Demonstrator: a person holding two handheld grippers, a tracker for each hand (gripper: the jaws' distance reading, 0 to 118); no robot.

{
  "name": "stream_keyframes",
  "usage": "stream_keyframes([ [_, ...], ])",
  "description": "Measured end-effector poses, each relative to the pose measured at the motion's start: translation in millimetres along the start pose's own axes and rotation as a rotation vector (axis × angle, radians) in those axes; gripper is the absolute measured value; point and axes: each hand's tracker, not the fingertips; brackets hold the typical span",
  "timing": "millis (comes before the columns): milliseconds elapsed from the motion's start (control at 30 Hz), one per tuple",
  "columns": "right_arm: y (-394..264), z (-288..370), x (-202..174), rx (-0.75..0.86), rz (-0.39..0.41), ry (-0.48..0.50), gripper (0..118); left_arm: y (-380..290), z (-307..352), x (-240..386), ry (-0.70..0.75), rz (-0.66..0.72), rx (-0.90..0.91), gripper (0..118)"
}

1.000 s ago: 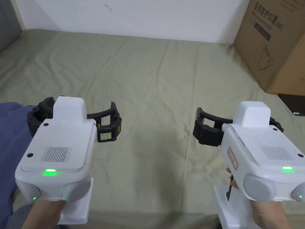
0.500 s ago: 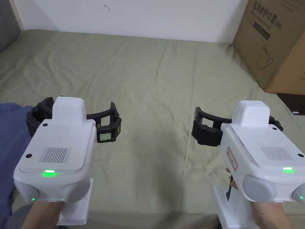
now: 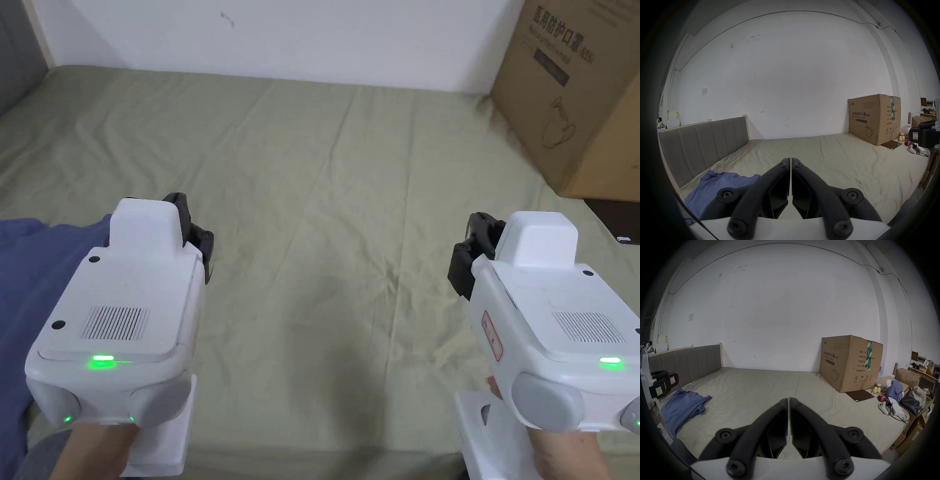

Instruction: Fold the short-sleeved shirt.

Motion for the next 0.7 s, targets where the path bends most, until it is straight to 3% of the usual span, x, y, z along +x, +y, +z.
stream_keyframes([
  [167, 1.5, -0.3, 3.8, -0.034, -0.041, 0.039, 0, 3.2, 0.7, -0.5, -0.007, 0.000, -0.007, 0],
  [700, 4.3, -2.7, -4.2, -0.033, 0.010, 0.074, 0, -0.3, 0.2, -6.8, 0.000, 0.002, -0.010, 0],
])
